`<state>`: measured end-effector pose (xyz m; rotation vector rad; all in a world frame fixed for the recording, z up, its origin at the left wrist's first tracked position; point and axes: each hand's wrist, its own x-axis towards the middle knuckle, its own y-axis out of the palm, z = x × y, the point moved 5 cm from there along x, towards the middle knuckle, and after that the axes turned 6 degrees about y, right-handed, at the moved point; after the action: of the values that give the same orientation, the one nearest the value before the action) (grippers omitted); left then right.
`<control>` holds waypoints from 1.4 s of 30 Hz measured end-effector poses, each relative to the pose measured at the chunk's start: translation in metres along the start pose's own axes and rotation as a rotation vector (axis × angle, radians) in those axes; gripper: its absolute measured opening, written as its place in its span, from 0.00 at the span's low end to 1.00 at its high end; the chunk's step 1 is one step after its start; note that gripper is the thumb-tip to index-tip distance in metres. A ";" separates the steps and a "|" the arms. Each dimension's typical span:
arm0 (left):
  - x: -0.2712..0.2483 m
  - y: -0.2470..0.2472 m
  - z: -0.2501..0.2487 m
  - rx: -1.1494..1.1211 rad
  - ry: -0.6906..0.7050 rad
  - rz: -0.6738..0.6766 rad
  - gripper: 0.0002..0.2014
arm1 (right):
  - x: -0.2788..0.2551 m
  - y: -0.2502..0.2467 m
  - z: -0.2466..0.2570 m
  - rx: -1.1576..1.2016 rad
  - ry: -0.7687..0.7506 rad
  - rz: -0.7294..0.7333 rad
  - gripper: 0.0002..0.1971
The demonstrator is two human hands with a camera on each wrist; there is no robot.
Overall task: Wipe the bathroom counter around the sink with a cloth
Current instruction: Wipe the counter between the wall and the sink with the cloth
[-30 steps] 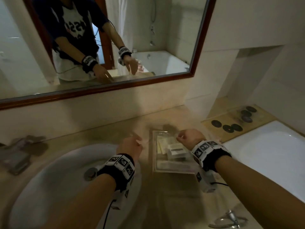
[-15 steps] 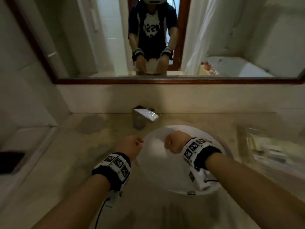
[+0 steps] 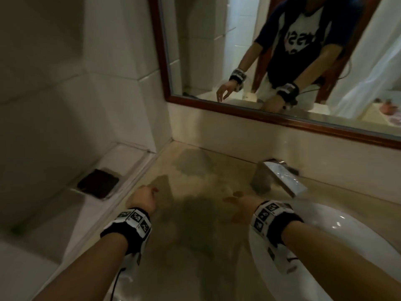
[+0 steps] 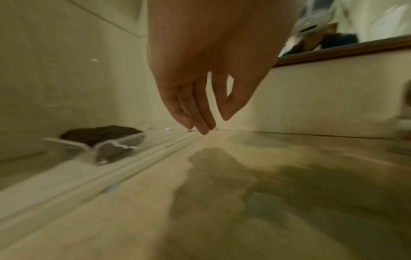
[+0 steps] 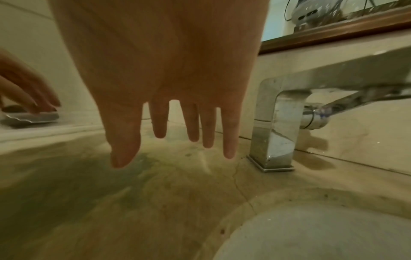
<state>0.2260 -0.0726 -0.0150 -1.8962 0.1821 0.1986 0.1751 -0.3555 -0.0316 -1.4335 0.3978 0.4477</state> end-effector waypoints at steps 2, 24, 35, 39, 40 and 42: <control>0.012 -0.016 0.030 0.016 -0.080 -0.064 0.17 | 0.019 0.006 0.008 -0.042 -0.026 0.010 0.40; 0.092 -0.053 0.153 0.021 -0.164 -0.036 0.23 | 0.092 0.012 0.053 -0.120 0.103 0.077 0.31; 0.089 -0.123 0.099 0.256 -0.117 -0.144 0.17 | 0.094 -0.014 0.026 -0.098 0.121 0.078 0.31; 0.089 -0.139 0.036 0.159 0.120 -0.343 0.11 | 0.101 -0.021 0.003 -0.029 0.198 0.073 0.48; 0.089 -0.134 0.019 0.140 0.183 -0.354 0.12 | 0.104 -0.017 0.002 -0.049 0.182 0.087 0.48; 0.091 -0.111 -0.009 0.136 0.296 -0.329 0.14 | 0.107 -0.010 0.004 -0.065 0.173 0.120 0.47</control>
<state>0.3398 -0.0474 0.0693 -1.7832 0.0781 -0.3115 0.2712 -0.3462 -0.0783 -1.5222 0.6155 0.4373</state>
